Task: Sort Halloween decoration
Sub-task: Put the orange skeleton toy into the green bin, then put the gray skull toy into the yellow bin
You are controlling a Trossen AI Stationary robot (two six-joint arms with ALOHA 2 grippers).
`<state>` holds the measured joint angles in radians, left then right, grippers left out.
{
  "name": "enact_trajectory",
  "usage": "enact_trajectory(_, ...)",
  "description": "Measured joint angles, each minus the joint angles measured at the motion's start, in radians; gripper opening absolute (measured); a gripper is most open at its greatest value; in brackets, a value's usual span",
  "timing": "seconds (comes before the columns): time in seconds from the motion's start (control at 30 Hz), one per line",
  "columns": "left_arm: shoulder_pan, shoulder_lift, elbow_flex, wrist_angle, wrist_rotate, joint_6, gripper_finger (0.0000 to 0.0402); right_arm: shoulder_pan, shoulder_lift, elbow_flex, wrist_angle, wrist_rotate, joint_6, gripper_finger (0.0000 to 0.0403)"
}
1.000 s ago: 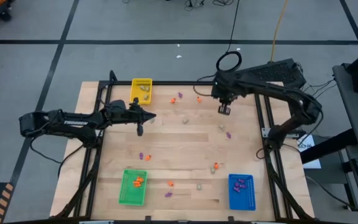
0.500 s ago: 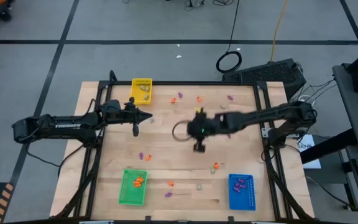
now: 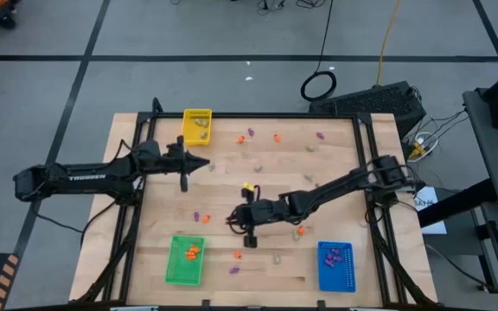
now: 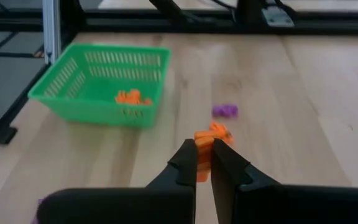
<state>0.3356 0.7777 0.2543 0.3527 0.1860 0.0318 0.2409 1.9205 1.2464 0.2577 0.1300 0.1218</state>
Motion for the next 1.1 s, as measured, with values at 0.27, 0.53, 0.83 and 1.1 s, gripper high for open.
enact_trajectory(0.27, -0.044, -0.011, 0.000, 0.004, -0.014, 0.000, 0.0000, 0.018, 0.219, 0.281, 0.030, -0.083, -0.079, 0.0004)
enact_trajectory(0.53, -0.049, -0.016, 0.000, 0.005, -0.030, 0.009, 0.0000, 0.016, 0.394, 0.547, -0.079, -0.140, -0.081, 0.0004)
enact_trajectory(0.83, -0.050, -0.016, 0.000, 0.001, -0.030, 0.007, 0.0000, -0.009, 0.468, 0.614, -0.144, -0.185, -0.019, 0.0023)
enact_trajectory(1.1, -0.050, -0.016, 0.000, -0.004, -0.029, 0.004, 0.0000, -0.012, 0.467, 0.613, -0.158, -0.185, -0.036, 0.0116)
